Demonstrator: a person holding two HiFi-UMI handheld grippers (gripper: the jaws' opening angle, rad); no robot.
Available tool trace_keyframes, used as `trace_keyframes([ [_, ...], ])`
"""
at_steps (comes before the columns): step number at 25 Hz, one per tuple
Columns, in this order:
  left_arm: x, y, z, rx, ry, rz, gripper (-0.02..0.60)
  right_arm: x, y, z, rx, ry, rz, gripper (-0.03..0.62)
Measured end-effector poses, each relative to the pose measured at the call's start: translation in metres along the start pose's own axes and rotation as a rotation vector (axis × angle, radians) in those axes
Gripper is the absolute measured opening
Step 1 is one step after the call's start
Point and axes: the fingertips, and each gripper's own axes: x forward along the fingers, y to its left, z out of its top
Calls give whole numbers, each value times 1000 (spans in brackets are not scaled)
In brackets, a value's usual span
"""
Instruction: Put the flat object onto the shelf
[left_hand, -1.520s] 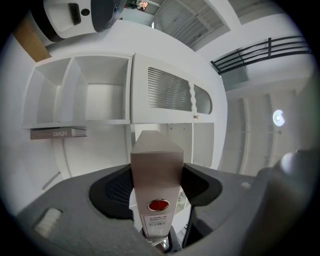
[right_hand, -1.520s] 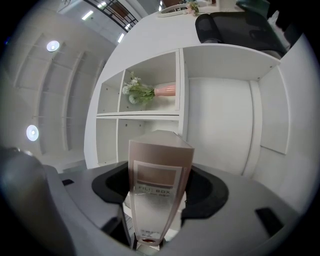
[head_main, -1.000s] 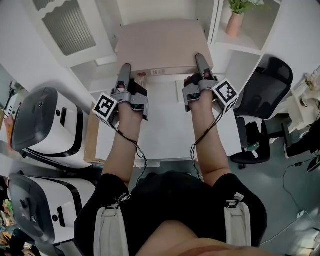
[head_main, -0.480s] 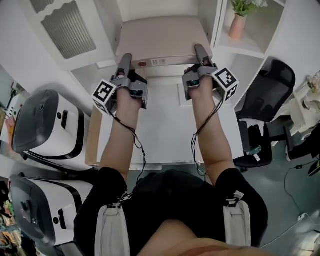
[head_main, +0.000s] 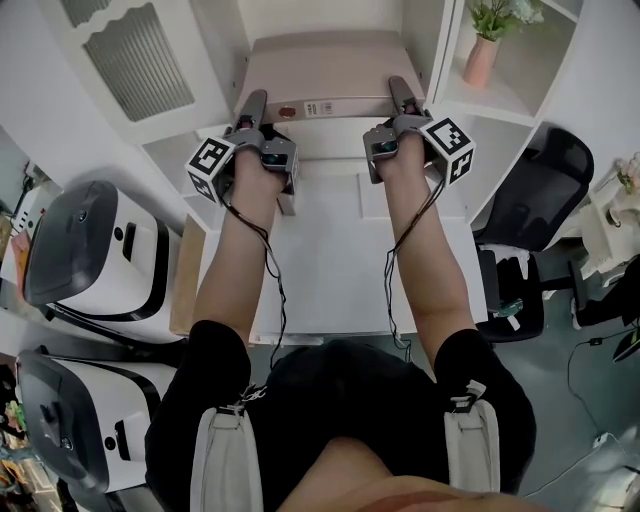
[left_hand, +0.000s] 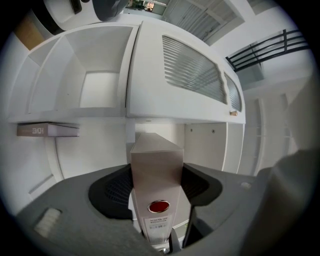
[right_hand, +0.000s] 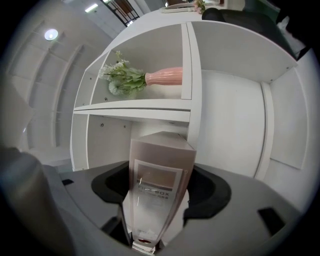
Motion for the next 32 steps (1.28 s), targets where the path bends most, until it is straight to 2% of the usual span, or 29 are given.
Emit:
trace_keyframes([
  [5, 9, 1, 9, 18, -26, -16, 296, 3, 3, -4, -64, 7, -27, 313],
  [9, 11, 0, 7, 20, -45, -14, 298, -3, 8, 1, -227, -26, -45, 365],
  [16, 14, -1, 2, 45, -47, -11, 302, -17, 12, 8, -355, -76, 17, 396],
  [18, 14, -1, 2, 51, -54, -11, 304, -20, 14, 15, -473, -115, 4, 431],
  [20, 15, -1, 4, 69, -63, -12, 308, -21, 20, 21, -653, -163, -25, 459],
  [23, 16, -4, 5, 138, -70, 1, 324, -19, 33, 29, -905, -237, -44, 465],
  [25, 18, -6, 0, 213, -59, 15, 333, -18, 39, 36, -1037, -290, -60, 465],
  [29, 20, -9, -6, 357, -31, 56, 354, -17, 48, 43, -1226, -378, -77, 465],
  [32, 19, -13, 0, 515, -71, 95, 371, -14, 53, 42, -1341, -422, -77, 465],
])
